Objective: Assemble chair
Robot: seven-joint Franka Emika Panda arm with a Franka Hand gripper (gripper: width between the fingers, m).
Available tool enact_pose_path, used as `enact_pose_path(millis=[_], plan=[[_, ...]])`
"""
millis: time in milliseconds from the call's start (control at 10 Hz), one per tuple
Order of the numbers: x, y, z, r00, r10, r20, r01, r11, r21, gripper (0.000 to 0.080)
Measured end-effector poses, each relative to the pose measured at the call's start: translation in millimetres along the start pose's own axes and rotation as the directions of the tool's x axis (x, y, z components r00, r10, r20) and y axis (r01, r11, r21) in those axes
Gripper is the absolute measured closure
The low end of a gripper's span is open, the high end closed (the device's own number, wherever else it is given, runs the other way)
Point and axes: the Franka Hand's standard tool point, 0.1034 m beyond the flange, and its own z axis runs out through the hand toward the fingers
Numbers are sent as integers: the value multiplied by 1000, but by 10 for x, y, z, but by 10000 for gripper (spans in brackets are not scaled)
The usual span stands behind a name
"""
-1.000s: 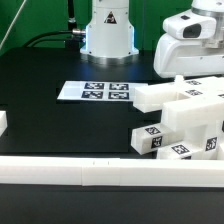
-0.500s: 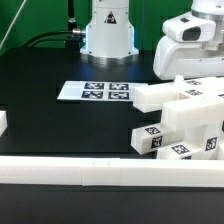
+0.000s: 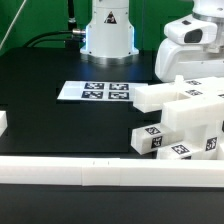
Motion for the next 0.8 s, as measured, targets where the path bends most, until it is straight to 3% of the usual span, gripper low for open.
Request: enact_pose_path(millis=[800], plan=[[57, 85, -94, 1000, 9, -3, -9, 1000, 3, 151]])
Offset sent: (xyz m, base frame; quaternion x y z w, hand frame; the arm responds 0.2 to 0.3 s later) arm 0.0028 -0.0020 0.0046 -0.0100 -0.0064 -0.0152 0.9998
